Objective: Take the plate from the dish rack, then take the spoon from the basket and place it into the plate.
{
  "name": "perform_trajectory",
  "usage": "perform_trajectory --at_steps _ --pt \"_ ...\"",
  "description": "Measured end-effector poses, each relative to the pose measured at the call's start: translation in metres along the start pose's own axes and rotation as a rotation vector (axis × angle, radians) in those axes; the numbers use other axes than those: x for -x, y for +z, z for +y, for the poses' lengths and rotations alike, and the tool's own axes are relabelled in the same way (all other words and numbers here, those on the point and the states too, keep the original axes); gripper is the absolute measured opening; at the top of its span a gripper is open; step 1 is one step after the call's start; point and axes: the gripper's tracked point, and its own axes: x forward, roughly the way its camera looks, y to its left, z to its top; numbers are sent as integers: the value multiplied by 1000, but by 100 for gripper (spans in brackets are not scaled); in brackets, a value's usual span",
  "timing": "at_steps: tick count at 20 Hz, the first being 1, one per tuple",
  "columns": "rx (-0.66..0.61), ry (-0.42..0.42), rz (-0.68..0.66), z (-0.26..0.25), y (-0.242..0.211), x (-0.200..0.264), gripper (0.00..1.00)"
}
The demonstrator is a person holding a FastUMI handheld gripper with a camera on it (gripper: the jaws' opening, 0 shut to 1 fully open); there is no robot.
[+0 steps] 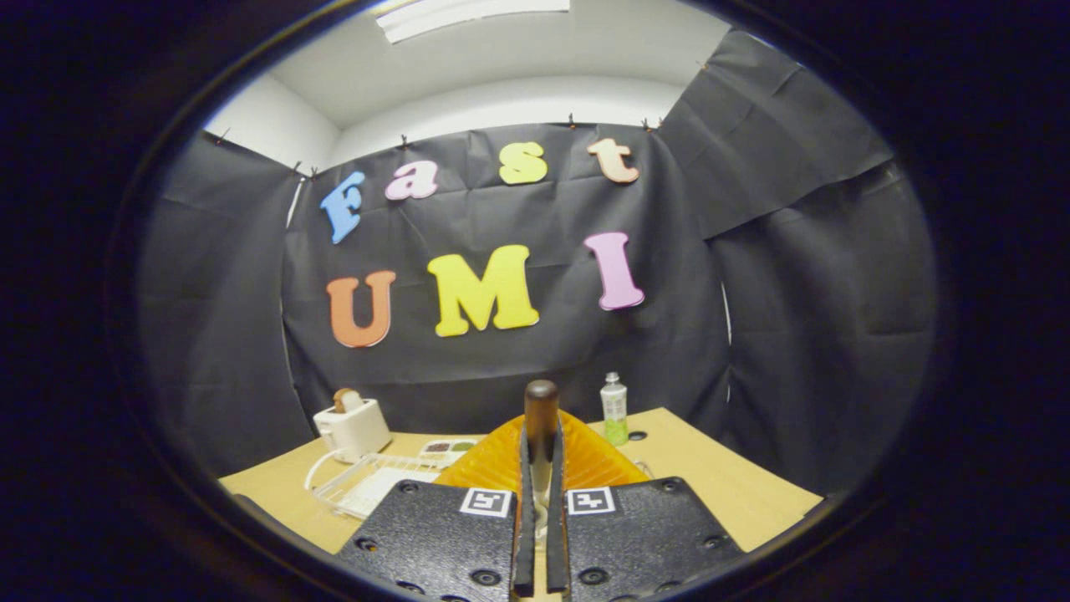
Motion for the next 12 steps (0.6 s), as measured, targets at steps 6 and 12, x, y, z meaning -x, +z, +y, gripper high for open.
perform_trajectory --at_steps 6,12 --pt "-48 89 126 52 -70 12 11" --pt "-112 132 243 92 -132 14 11"
